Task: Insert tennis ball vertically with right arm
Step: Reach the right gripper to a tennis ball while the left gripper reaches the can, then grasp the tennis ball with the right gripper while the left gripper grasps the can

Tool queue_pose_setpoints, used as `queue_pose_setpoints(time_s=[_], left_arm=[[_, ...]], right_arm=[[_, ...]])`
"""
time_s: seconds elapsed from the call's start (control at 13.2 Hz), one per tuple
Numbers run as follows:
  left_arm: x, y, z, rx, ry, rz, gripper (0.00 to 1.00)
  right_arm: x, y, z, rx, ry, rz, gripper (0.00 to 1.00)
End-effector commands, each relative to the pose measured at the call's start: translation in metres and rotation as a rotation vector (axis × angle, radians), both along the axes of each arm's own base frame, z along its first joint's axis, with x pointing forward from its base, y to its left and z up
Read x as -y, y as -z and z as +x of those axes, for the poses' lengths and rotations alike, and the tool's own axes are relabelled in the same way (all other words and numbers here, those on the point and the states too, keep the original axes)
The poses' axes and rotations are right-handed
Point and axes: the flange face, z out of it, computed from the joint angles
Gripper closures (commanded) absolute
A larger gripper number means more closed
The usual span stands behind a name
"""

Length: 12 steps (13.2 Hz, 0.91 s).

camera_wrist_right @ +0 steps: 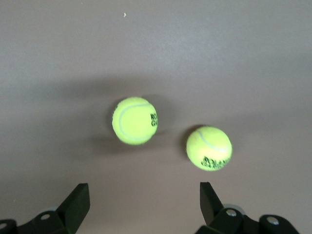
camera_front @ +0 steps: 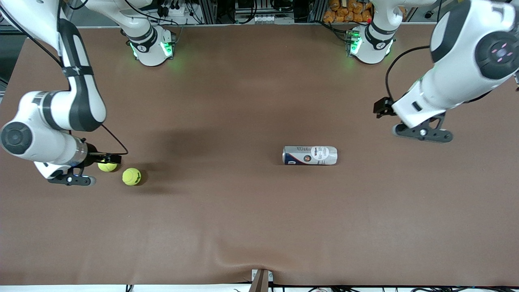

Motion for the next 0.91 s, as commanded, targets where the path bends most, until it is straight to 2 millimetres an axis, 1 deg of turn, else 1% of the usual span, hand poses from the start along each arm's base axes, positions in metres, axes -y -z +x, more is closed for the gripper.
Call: queue_pose_setpoints(time_s=[0.0,0.15,0.23,0.38,0.46,0.53,0.61,0.68,0.76,0.84], left_arm=[[0.021,0.012,0.007,0.019,0.036,0.029,0.0],[0.029,0.037,0.017,0.007,0.046,0.024,0.0],[0.037,0.05,0.019,-0.003,0.059,0.023,0.0],[0.045,0.069,0.025,-0.007,0.093,0.014,0.0],[0.054,0.08,0.024,-0.022,0.11,0.016,0.0],[0.06,0.089,0.023,-0.031,0.125,0.027,0.0],[0.073,0.1,0.021,-0.027,0.165,0.061,0.0],[0.084,0.11,0.018,-0.032,0.198,0.091,0.0],[0.091,0.118,0.017,-0.037,0.215,0.104,0.0],[0.092,0.123,0.017,-0.043,0.218,0.105,0.0]], right_arm=[[-0.005,0.029,-0.001,0.023,0.011,0.006,0.0],[-0.014,0.051,0.003,0.029,0.003,-0.002,0.0],[-0.016,0.06,0.003,0.029,0.005,0.001,0.0],[-0.017,0.075,0.005,0.036,0.011,0.006,0.0],[-0.018,0.084,0.007,0.047,0.009,0.003,0.0],[-0.024,0.097,0.007,0.046,-0.003,-0.001,0.0],[-0.025,0.108,0.009,0.057,-0.007,-0.004,0.0],[-0.026,0.116,0.01,0.066,-0.01,-0.007,0.0],[-0.026,0.121,0.01,0.069,-0.015,-0.008,0.0],[-0.025,0.123,0.011,0.074,-0.017,-0.009,0.0]])
